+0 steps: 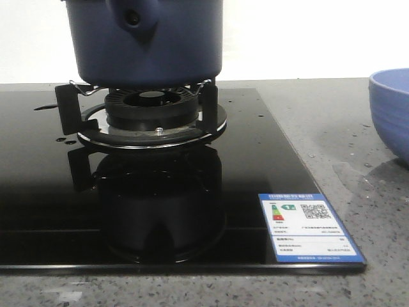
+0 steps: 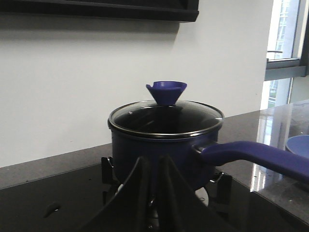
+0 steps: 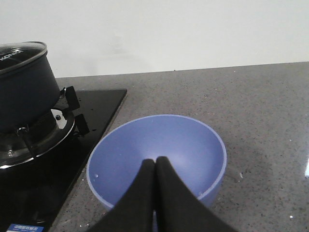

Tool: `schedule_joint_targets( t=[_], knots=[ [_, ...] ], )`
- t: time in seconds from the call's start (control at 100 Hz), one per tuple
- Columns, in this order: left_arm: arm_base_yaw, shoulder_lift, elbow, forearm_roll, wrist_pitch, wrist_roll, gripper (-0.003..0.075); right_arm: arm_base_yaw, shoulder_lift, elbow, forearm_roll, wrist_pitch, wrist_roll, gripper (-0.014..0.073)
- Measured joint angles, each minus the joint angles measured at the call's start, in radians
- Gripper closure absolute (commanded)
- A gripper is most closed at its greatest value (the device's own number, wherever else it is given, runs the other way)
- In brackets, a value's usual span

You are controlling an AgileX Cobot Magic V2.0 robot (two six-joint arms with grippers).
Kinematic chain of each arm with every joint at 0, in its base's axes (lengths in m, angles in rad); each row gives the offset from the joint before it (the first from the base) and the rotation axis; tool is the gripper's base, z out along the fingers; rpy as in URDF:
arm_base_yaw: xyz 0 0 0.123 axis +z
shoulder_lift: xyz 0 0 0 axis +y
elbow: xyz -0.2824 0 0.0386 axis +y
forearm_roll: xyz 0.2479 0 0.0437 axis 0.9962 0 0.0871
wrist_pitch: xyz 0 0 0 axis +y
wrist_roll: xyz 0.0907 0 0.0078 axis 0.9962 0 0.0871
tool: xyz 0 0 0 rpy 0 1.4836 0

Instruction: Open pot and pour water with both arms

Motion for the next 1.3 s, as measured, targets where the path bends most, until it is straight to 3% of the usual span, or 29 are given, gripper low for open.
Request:
schedule_joint_targets(
  t=[0.56, 0.71, 0.78, 1.01, 1.07, 1.18, 1.3],
  knots=[
    [0.0, 0.0, 0.0, 0.0, 0.019, 0.0, 0.0741, 0.0, 0.0, 0.0, 0.0, 0.0, -0.002, 0.0655],
    [0.0, 0.0, 0.0, 0.164, 0.003, -0.039, 0.0741, 0.0, 0.0, 0.0, 0.0, 0.0, -0.002, 0.0655],
    [0.0, 0.0, 0.0, 0.345, -0.032, -0.182, 0.0741, 0.0, 0.0, 0.0, 0.0, 0.0, -0.002, 0.0655],
    [0.0, -0.008, 0.048, 1.196, -0.137, -1.015, 0.0741, 0.0, 0.0, 0.0, 0.0, 0.0, -0.004, 0.0655],
    [0.003, -0.029, 0.1, 1.283, -0.214, -1.135, 0.0741, 0.0, 0.0, 0.0, 0.0, 0.0, -0.004, 0.0655],
    [0.009, -0.109, 0.239, 1.33, -0.378, -1.22, 0.0741, 0.0, 0.0, 0.0, 0.0, 0.0, -0.004, 0.0655],
    [0.024, -0.211, 0.328, 1.357, -0.398, -1.261, 0.0741, 0.0, 0.0, 0.0, 0.0, 0.0, -0.004, 0.0655]
  ],
)
